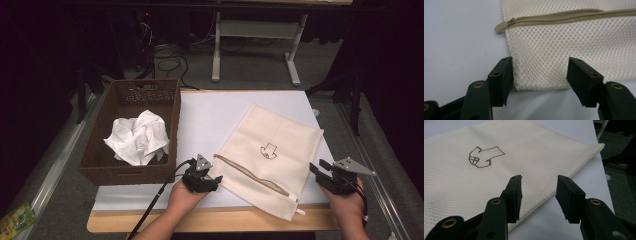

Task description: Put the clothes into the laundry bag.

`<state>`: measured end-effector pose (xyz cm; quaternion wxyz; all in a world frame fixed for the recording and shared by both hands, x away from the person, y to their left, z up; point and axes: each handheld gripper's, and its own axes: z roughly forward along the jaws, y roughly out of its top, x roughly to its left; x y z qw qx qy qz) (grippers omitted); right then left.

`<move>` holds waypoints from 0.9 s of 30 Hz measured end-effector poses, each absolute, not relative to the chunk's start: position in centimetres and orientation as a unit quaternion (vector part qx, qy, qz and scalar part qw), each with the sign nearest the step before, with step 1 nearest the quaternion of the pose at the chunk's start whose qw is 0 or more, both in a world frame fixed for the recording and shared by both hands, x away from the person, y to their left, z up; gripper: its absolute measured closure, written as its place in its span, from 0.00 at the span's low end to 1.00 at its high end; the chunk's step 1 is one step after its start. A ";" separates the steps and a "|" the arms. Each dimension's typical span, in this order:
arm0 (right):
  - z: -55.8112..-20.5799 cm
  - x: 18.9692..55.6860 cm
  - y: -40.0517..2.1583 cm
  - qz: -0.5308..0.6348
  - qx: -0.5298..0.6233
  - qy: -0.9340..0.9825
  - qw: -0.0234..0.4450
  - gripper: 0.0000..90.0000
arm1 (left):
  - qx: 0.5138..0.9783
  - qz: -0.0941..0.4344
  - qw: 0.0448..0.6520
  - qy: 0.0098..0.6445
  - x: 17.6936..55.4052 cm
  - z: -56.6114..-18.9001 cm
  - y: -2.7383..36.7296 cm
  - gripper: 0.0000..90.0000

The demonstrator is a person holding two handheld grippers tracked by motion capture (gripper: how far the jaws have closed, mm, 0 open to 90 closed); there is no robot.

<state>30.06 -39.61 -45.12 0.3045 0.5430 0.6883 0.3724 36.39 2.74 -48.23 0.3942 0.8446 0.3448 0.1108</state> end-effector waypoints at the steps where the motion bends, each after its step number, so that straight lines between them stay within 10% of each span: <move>1: -45.2 29.9 -39.6 0.371 0.543 0.689 0.303 0.63 | 0.846 0.117 0.390 0.344 36.3 -48.2 2.6 0.44; 10: -45.1 29.8 -39.3 0.374 0.537 0.692 0.306 0.64 | 0.842 0.114 0.400 0.343 36.2 -48.1 2.9 0.96; 17: -45.0 29.9 -38.6 0.374 0.527 0.698 0.308 0.64 | 0.810 0.208 0.391 0.384 37.7 -47.5 3.8 0.96; 27: -45.1 29.9 -38.5 0.376 0.532 0.697 0.299 0.64 | 0.802 0.210 0.391 0.401 37.8 -47.8 4.5 0.82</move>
